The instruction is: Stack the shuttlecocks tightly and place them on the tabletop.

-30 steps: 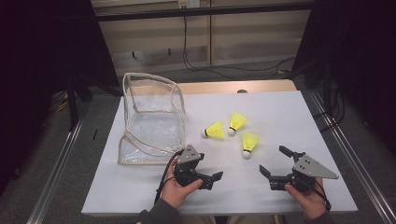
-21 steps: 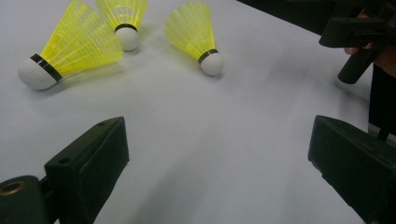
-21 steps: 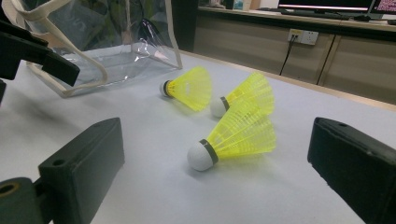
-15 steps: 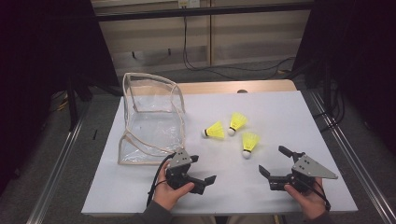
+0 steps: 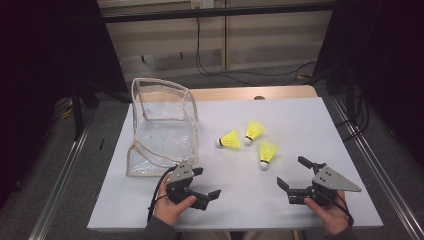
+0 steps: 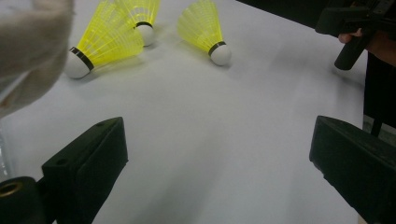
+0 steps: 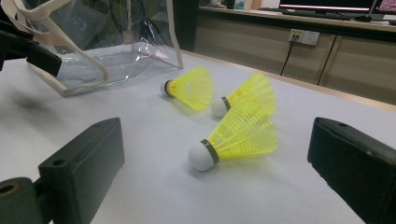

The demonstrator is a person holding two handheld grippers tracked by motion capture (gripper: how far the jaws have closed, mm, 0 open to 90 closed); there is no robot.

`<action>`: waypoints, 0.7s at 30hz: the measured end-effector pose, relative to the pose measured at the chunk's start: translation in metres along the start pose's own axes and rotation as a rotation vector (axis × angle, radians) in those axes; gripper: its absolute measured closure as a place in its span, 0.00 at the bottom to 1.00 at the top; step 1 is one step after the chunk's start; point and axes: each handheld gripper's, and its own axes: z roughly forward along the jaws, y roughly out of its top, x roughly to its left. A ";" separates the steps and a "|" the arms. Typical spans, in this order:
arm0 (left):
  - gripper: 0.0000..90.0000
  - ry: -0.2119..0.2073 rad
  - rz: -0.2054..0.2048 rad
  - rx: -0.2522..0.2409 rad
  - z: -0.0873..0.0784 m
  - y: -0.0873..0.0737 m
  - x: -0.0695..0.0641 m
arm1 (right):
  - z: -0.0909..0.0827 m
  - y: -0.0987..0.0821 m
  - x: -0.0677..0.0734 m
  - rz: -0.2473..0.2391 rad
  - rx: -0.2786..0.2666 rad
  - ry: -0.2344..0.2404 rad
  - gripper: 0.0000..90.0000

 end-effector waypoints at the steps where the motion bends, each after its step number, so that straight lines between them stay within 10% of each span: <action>1: 0.05 0.002 0.003 -0.002 -0.002 -0.001 0.001 | 0.000 0.000 0.000 0.001 -0.002 0.001 0.03; 21: 0.05 0.029 -0.002 -0.031 -0.027 -0.011 0.016 | 0.000 0.000 0.000 -0.003 -0.004 0.004 0.03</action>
